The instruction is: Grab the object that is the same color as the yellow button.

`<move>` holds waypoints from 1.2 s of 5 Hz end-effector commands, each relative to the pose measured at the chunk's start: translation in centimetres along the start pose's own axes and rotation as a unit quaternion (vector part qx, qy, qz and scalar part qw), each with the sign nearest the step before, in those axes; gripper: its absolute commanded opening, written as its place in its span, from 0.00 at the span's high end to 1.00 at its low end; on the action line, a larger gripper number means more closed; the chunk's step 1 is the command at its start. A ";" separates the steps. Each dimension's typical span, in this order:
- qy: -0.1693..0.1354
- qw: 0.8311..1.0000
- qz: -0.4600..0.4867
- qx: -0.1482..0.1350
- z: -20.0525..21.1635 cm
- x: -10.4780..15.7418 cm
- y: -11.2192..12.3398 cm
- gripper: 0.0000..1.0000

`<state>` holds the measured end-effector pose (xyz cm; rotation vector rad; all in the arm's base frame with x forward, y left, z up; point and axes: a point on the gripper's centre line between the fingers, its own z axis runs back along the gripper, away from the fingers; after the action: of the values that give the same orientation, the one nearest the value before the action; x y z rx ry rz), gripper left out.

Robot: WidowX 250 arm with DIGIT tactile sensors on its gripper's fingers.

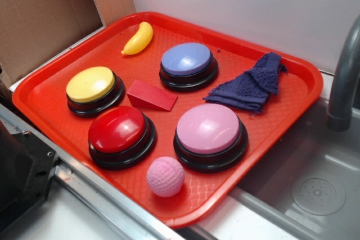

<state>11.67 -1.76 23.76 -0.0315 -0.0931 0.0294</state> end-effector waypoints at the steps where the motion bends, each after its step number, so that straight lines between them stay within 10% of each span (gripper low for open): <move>1: 0.000 1.000 0.000 0.000 0.0 0.0 0.0 0.00; 3: 0.009 1.000 0.005 -0.010 0.4 2.3 -1.1 0.00; 6: -0.014 0.992 0.128 -0.001 1.3 17.4 4.0 0.00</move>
<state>28.88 2.26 24.44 -0.0414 -0.0397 0.2828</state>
